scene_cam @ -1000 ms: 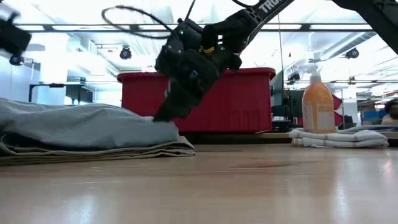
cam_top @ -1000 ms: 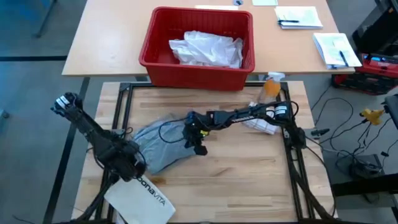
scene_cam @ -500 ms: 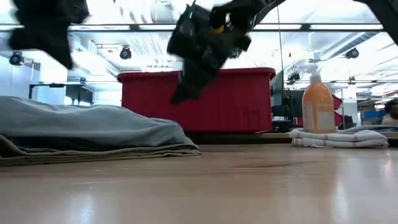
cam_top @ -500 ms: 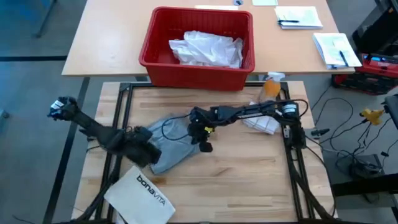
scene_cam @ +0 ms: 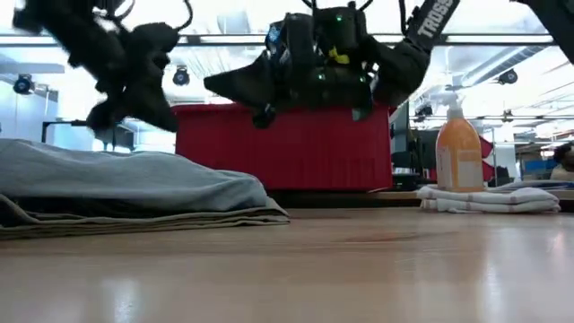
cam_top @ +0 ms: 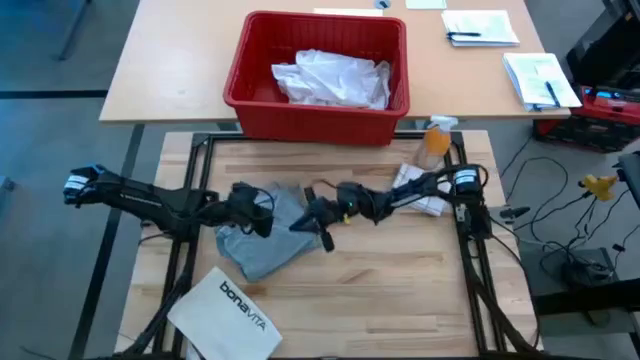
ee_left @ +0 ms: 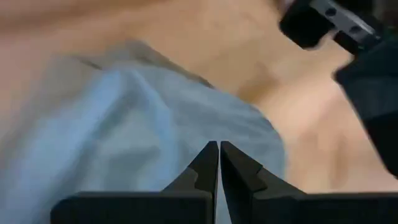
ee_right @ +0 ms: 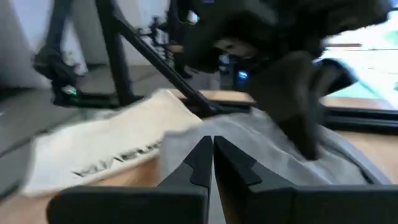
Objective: Fold laundry
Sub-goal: Stack the folded gray shirt on top of the folded gray shorts
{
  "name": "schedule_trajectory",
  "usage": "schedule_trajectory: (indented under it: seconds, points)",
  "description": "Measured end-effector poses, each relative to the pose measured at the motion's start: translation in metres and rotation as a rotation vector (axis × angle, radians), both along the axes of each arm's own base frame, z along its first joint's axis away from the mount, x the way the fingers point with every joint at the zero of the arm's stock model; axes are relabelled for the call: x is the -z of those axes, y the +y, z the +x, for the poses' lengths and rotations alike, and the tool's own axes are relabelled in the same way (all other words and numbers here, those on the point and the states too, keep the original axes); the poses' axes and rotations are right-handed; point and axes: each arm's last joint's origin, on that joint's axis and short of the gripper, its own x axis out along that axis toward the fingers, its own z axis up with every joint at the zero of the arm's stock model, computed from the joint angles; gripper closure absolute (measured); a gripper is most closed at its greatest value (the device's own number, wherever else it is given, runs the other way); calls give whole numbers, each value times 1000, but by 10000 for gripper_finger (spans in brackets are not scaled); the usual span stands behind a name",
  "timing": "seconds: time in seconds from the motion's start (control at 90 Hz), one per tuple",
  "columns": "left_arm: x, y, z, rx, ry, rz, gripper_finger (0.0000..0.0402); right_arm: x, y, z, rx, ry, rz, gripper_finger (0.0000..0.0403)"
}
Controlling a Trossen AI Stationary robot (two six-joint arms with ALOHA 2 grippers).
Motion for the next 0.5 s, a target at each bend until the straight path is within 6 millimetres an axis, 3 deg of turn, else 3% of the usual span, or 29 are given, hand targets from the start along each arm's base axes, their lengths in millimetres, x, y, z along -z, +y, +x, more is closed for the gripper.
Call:
schedule_trajectory:
  seconds: [0.122,0.267,0.378,0.5]
  points:
    - [24,1,-15,-21,8,20,402,32,-4,12,52,91,4,403]
    - [35,4,-28,-36,28,84,402,50,-7,29,79,157,-2,403]
    - [43,6,-36,-28,84,106,402,72,-10,29,87,247,0,403]
    - [58,7,-44,-27,137,114,402,71,-10,23,75,250,-2,403]
